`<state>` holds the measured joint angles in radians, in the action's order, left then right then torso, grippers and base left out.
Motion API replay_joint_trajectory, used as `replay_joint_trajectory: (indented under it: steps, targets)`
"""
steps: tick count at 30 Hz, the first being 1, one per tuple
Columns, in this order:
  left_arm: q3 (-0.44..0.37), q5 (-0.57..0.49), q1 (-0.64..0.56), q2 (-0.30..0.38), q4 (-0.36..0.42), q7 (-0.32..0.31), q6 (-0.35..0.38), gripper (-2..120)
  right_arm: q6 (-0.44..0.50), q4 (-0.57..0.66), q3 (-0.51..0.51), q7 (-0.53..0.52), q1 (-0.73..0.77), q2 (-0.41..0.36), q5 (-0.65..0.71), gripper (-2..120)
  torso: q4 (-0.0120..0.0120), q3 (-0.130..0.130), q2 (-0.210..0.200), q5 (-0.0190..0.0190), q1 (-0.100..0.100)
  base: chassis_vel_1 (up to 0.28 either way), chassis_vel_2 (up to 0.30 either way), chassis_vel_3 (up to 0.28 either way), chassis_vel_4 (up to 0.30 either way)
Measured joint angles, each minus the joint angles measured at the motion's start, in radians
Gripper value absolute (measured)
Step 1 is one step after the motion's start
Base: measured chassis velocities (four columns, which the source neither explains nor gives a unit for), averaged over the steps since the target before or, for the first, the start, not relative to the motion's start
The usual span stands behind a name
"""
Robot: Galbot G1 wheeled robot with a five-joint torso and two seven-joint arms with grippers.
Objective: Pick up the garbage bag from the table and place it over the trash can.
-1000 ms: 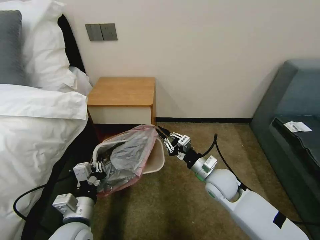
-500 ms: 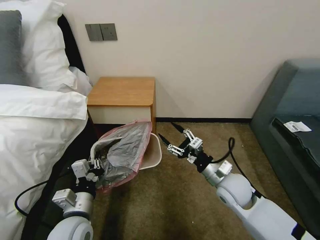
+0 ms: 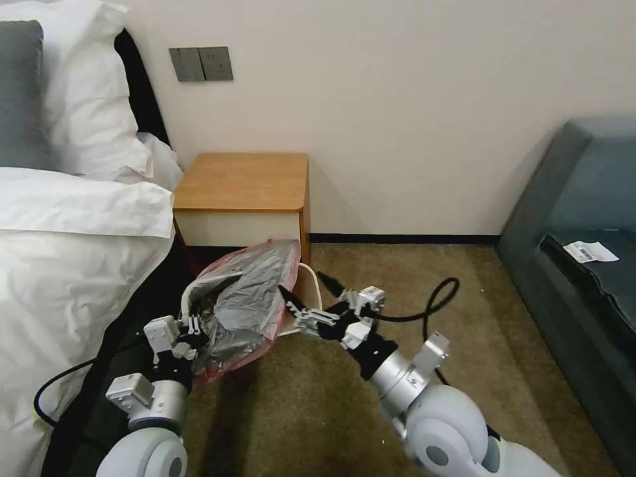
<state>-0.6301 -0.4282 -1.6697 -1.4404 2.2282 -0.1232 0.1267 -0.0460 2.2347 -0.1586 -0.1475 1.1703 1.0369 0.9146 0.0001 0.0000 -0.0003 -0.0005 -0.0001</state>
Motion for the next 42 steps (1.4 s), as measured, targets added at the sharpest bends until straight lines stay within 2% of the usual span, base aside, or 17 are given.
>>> replay_joint_trajectory:
  steps: [14, 17, 19, 22, 25, 26, 29, 31, 33, 37, 39, 41, 42]
  targets:
    - [0.015, 0.018, -0.027, -0.015, 0.053, 0.005, -0.003, 7, -0.011, -0.119, -0.025, -0.002, -0.052, 0.049, -0.01, 100, -0.0001, 0.0, 0.0, 0.0002, 0.0, 0.0, 0.0, 0.0, 0.0]
    - [0.016, 0.02, -0.028, -0.017, 0.053, 0.005, -0.003, 7, -0.008, -0.127, -0.029, 0.001, -0.057, 0.053, -0.011, 96, -0.0001, 0.0, 0.0, 0.0002, 0.0, 0.0, 0.0, 0.0, 0.0]
    - [0.015, 0.021, -0.028, -0.017, 0.048, 0.005, -0.004, 7, -0.003, -0.128, -0.032, 0.005, -0.057, 0.054, -0.018, 86, -0.0001, 0.0, 0.0, 0.0002, 0.0, 0.0, 0.0, 0.0, 0.0]
    - [0.015, 0.021, -0.028, -0.017, 0.044, 0.006, -0.004, 7, -0.001, -0.128, -0.032, 0.006, -0.057, 0.055, -0.023, 80, -0.0001, 0.0, 0.0, 0.0001, 0.0, 0.0, 0.0, 0.0, 0.0]
    - [0.015, 0.021, -0.025, -0.016, 0.036, 0.006, -0.004, 7, 0.004, -0.127, -0.032, 0.007, -0.057, 0.054, -0.032, 64, -0.0001, 0.0, 0.0, 0.0001, 0.0, 0.0, 0.0, 0.0, 0.0]
    - [0.015, 0.021, -0.025, -0.016, 0.036, 0.006, -0.004, 7, 0.004, -0.127, -0.032, 0.007, -0.057, 0.054, -0.032, 64, -0.0001, 0.0, 0.0, 0.0001, 0.0, 0.0, 0.0, 0.0, 0.0]
    - [0.017, 0.02, -0.024, -0.015, 0.035, 0.006, -0.004, 7, 0.009, -0.126, -0.031, 0.008, -0.056, 0.054, -0.039, 50, -0.0001, 0.0, 0.0, 0.0002, 0.0, 0.0, 0.0, 0.0, 0.0]
    - [0.017, 0.02, -0.023, -0.015, 0.035, 0.006, -0.004, 7, 0.009, -0.126, -0.031, 0.009, -0.056, 0.053, -0.041, 47, -0.0001, 0.0, 0.0, 0.0002, 0.0, 0.0, 0.0, 0.0, 0.0]
    - [0.017, 0.02, -0.023, -0.014, 0.035, 0.006, -0.004, 7, 0.013, -0.126, -0.03, 0.013, -0.058, 0.053, -0.048, 36, -0.0001, 0.0, 0.0, 0.0002, 0.0, 0.0, 0.0, 0.0, 0.0]
    - [0.017, 0.019, -0.023, -0.014, 0.035, 0.006, -0.004, 7, 0.015, -0.127, -0.029, 0.015, -0.061, 0.053, -0.054, 26, -0.0002, 0.0, 0.0, 0.0002, 0.0, 0.0, 0.0, 0.0, 0.0]
    - [0.017, 0.019, -0.024, -0.013, 0.035, 0.006, -0.004, 7, 0.02, -0.13, -0.029, 0.023, -0.063, 0.052, -0.071, 14, -0.0001, 0.0, 0.0, 0.0001, 0.0, 0.0, 0.0, 0.0, 0.0]
    - [0.017, 0.019, -0.024, -0.013, 0.035, 0.006, -0.004, 7, 0.021, -0.131, -0.029, 0.024, -0.063, 0.051, -0.073, 12, -0.0001, 0.0, 0.0, 0.0002, 0.0, 0.0, 0.0, 0.0, 0.0]
    - [0.016, 0.019, -0.024, -0.013, 0.035, 0.006, -0.004, 7, 0.024, -0.132, -0.029, 0.026, -0.063, 0.051, -0.076, 7, -0.0001, 0.0, 0.0, 0.0002, 0.0, 0.0, 0.0, 0.0, 0.0]
